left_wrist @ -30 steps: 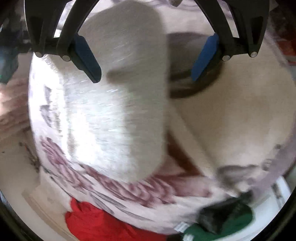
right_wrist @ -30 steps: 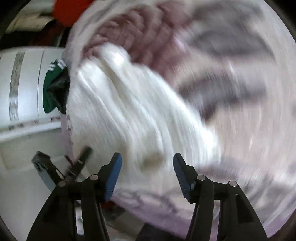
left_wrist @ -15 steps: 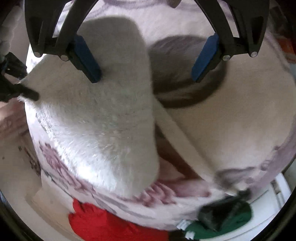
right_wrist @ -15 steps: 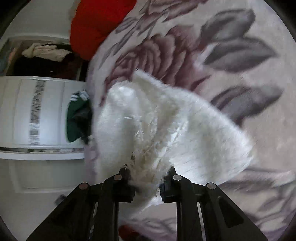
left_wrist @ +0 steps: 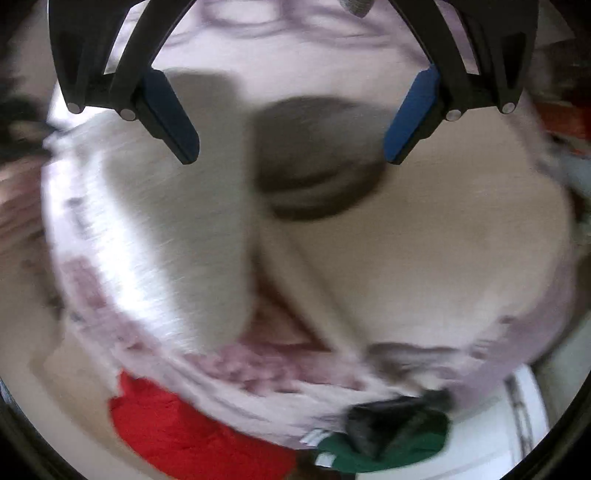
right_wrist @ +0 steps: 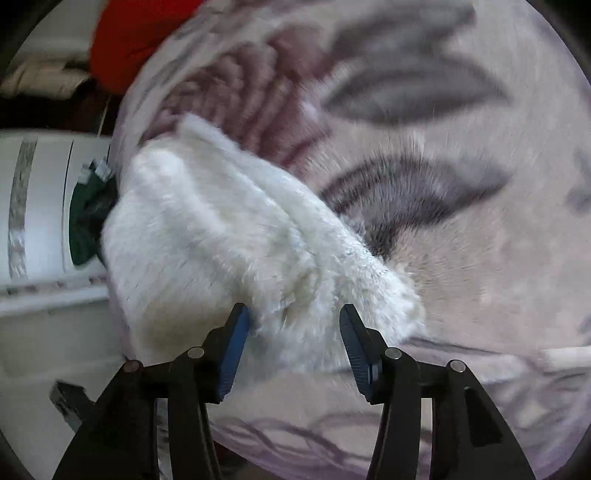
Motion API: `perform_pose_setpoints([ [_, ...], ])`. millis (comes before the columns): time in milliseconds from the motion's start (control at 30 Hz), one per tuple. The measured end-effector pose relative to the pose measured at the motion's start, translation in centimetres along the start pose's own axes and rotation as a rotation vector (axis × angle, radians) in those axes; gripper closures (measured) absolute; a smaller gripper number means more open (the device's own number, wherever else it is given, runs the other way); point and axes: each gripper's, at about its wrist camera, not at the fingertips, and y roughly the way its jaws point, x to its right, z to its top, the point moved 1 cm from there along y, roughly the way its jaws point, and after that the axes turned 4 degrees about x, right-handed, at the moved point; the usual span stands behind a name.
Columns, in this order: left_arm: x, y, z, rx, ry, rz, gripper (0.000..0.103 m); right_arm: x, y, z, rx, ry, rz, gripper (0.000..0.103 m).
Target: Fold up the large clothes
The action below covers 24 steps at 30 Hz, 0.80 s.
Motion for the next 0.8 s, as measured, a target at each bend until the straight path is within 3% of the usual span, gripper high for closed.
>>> perform_pose_setpoints([
  [100, -2.7, 3.1, -3.1, -0.082, 0.037, 0.151, 0.0, -4.7, -1.6, -1.4, -0.009, -0.101, 0.027, 0.05],
  [233, -5.6, 8.4, -6.3, -0.246, -0.028, 0.21, 0.0, -10.7, 2.8, -5.2, -0.165, -0.253, 0.035, 0.05],
  [367, -6.1, 9.3, -6.0, -0.204, -0.052, 0.198, 0.0, -13.7, 8.9, -8.7, -0.221, -0.444, -0.157, 0.05],
  [433, -6.2, 9.7, -5.9, -0.196, -0.062, 0.208, 0.0, -12.8, 11.5, -8.8, -0.266, -0.416, -0.189, 0.05],
  [567, -6.6, 9.5, -6.1, -0.135, -0.086, 0.217, 0.0, -11.4, 13.0, -8.1, -0.256, -0.398, -0.238, 0.051],
  [667, -7.0, 8.8, -6.0, -0.17, -0.093, 0.205, 0.0, -10.6, 12.7, -7.4, -0.277, -0.354, -0.212, 0.051],
  [733, -7.3, 8.0, -5.3, -0.192, -0.115, 0.186, 0.0, -10.3, 11.1, -6.7, -0.311, -0.315, -0.132, 0.051],
  [800, -7.7, 6.0, -3.5, -0.149, -0.149, 0.121, 0.0, -9.3, 8.2, -5.6, -0.334, -0.248, -0.001, 0.049],
])
